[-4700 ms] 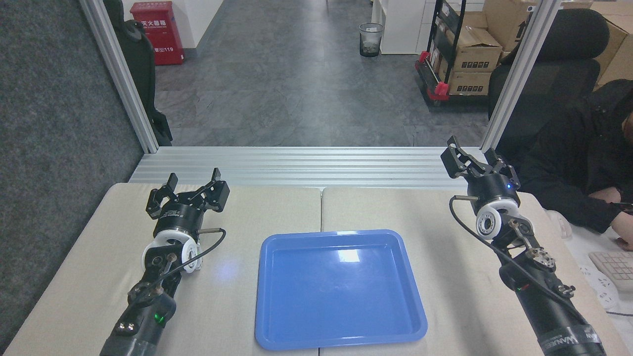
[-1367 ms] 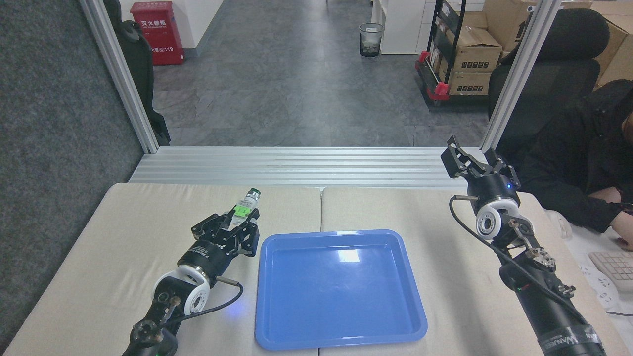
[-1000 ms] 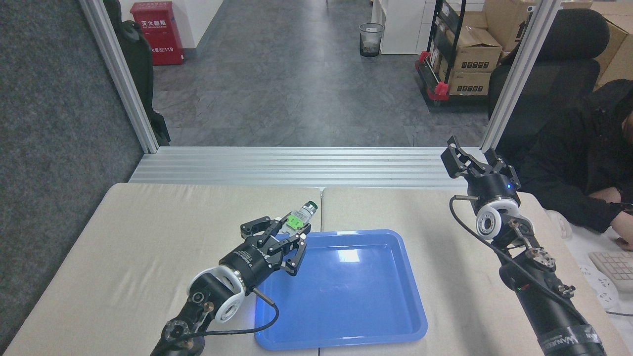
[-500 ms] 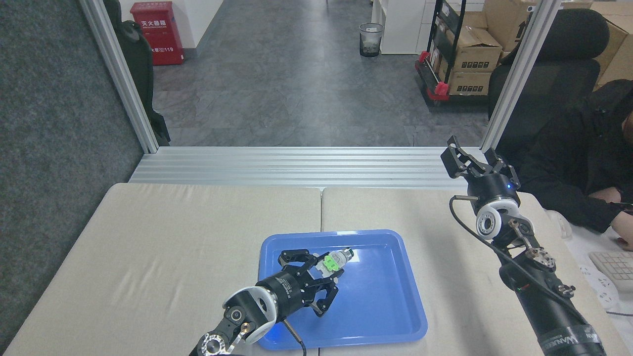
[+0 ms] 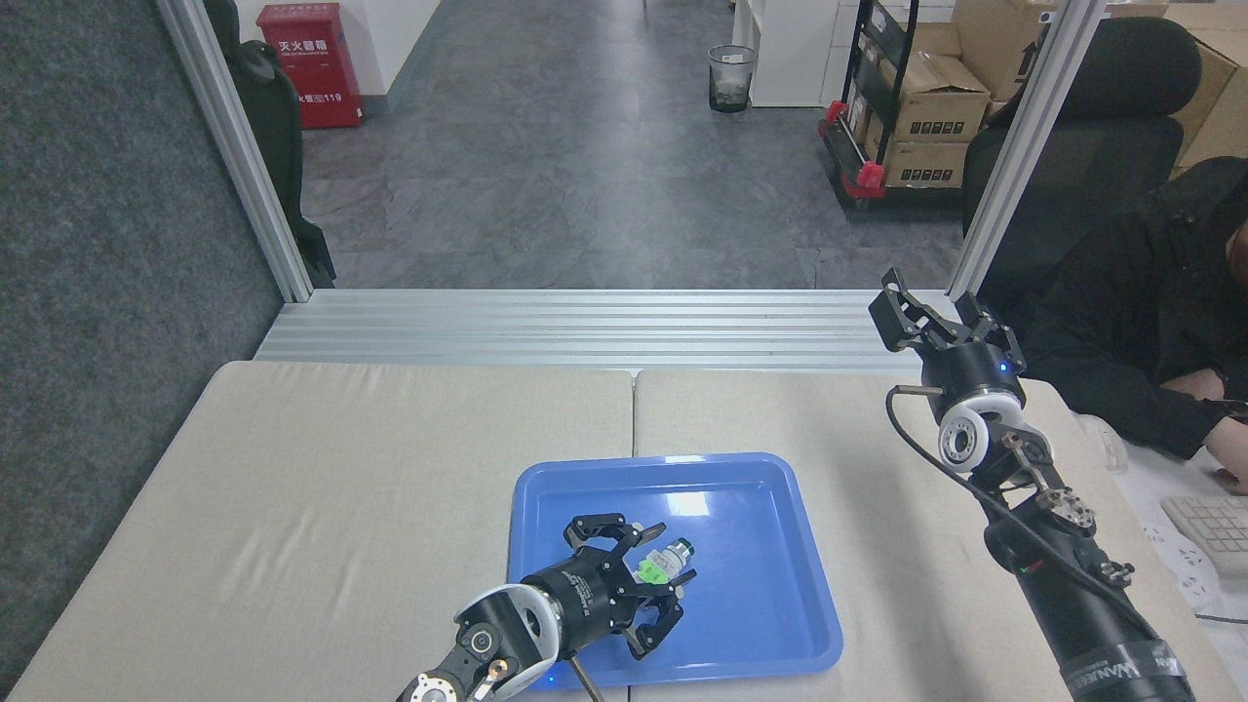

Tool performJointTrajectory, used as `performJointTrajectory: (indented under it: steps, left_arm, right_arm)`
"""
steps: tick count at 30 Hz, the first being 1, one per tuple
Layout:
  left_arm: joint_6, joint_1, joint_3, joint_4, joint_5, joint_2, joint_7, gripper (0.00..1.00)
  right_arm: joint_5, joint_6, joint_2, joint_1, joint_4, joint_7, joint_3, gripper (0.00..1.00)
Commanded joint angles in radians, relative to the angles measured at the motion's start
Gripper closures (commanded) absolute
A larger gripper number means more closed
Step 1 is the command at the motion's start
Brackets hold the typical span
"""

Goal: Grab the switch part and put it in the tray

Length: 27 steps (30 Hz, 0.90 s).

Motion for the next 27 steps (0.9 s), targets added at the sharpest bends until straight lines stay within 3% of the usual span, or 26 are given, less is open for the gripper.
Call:
performJointTrajectory:
  steps: [1,5,9,15,20,24,27]
  left_arm:
    - [0.043,-0.011,-0.018,-0.02,0.007,-0.005,0.001,0.17]
    - [0.2,-0.077,0.126,-0.036,0.048,-0.02,0.021,0.07]
    - [0.333,-0.171,0.287,-0.024,0.174,-0.028,0.023,0.07]
    - [0.416,-0.294,0.498,0.065,0.373,0.013,0.023,0.07]
    - [0.465,-0.334,0.528,0.202,0.378,0.042,0.035,0.07]
    - [0.55,-0.334,0.528,0.341,0.375,0.05,0.128,0.05]
    - [0.594,-0.331,0.52,0.373,0.374,0.049,0.174,0.06]
  right_arm:
    - [0.001,0.001,0.0,0.0,0.0,0.0,0.0,0.01]
    - [0.001,0.001,0.0,0.0,0.0,0.0,0.0,0.01]
    - [-0.001,0.001,0.0,0.0,0.0,0.0,0.0,0.01]
    - [-0.001,0.001,0.0,0.0,0.0,0.0,0.0,0.01]
    - [0.001,0.001,0.0,0.0,0.0,0.0,0.0,0.01]
    - [-0.001,-0.001,0.0,0.0,0.0,0.0,-0.001,0.01]
    - [-0.001,0.001,0.0,0.0,0.0,0.0,-0.001,0.01]
